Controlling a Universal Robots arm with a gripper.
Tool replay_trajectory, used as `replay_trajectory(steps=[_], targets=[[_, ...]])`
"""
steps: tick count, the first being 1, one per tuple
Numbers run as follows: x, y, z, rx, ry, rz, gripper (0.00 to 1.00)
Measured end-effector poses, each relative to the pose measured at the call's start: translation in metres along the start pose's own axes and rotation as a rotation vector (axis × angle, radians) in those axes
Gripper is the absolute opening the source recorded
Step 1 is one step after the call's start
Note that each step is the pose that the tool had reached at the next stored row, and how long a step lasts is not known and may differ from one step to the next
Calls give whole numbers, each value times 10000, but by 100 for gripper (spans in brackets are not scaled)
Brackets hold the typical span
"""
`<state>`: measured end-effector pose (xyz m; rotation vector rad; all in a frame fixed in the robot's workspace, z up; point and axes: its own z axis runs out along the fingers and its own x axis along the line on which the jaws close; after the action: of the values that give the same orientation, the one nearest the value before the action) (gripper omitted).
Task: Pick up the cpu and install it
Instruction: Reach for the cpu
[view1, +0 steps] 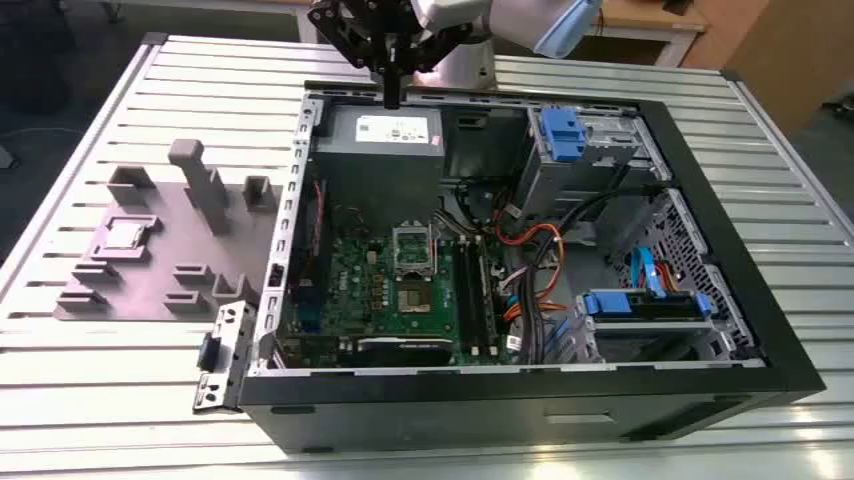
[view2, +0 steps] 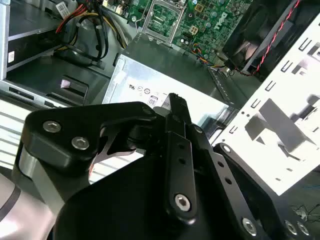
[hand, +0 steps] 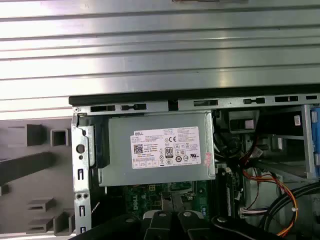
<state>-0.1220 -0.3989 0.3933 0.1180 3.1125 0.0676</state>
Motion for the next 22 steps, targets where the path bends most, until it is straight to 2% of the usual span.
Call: replay_trajectory(steps=[22], targets=[[28,-2,-1,0,0,0,11]])
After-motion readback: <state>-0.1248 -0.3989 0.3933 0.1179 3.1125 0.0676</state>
